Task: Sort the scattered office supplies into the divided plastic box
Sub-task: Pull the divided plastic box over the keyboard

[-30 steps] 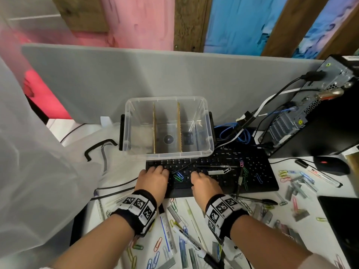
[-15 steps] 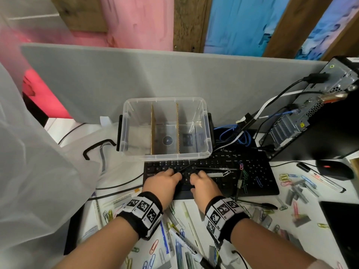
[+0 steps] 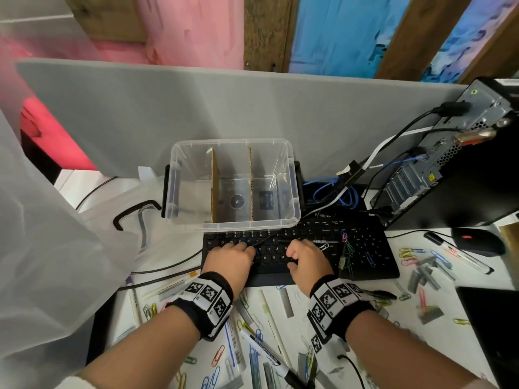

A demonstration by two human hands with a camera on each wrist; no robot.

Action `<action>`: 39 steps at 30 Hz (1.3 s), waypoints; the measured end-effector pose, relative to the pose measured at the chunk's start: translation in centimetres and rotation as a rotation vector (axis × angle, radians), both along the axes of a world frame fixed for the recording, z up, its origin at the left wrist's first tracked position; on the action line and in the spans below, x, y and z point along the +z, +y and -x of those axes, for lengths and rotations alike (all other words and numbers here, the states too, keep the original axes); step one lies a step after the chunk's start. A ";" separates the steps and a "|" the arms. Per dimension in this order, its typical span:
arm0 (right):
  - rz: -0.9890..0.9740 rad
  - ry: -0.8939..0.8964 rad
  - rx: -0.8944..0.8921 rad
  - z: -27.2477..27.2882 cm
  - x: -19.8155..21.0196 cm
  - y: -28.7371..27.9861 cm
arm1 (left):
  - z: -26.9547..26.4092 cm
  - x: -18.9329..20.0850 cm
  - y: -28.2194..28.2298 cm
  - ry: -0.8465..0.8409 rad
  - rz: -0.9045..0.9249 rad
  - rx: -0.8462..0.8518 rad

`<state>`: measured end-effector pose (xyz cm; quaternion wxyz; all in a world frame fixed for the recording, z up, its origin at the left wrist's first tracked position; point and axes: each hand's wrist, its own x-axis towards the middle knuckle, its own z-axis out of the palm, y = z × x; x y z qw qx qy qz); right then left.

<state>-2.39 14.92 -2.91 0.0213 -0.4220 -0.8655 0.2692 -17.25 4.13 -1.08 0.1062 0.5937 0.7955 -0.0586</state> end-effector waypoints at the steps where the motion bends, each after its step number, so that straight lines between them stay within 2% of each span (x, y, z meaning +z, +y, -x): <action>1: -0.002 -0.002 -0.006 0.0 0.0 0.1 | -0.1 0.1 0.0 0.002 0.002 -0.004; 5: 0.003 -0.006 0.044 -0.6 0.2 0.1 | -0.5 0.2 0.3 0.017 0.018 -0.019; 7: 0.007 -0.004 0.174 -1.1 0.3 -0.4 | -0.8 0.1 0.4 0.029 0.023 -0.009; 10: -0.073 -0.105 0.380 -2.0 0.6 -1.7 | -1.0 -0.4 0.2 0.006 0.027 -0.009; 13: -0.176 -0.191 0.462 -2.8 0.7 -2.6 | -0.9 -0.6 -0.4 -0.035 -0.021 -0.014; 15: -0.235 -0.203 0.459 -3.2 0.2 -3.0 | -0.8 -0.5 -0.8 -0.055 -0.051 -0.013; 20: -0.156 -0.101 0.531 -3.4 -0.7 -4.1 | -0.5 -0.6 -1.4 -0.110 -0.072 0.022; 24: -0.044 -0.004 0.396 -2.5 0.0 -4.5 | -0.8 0.2 -0.4 -0.031 -0.070 -0.028; 27: -0.065 -0.041 0.297 -2.0 0.3 -3.9 | -1.0 1.2 0.8 0.067 -0.026 -0.067; 31: -0.137 -0.120 0.370 -2.6 0.0 -4.0 | -1.2 1.6 1.4 0.118 0.078 -0.072; 35: -0.092 -0.206 0.403 -3.3 0.1 -4.2 | -1.4 1.0 0.7 0.103 0.057 -0.114; 37: -0.142 -0.167 0.411 -3.6 -0.3 -4.1 | -1.4 0.6 0.1 0.097 0.046 -0.157; 39: -0.090 -0.092 0.373 -3.6 -0.2 -4.2 | -1.3 0.2 -0.5 0.089 0.037 -0.176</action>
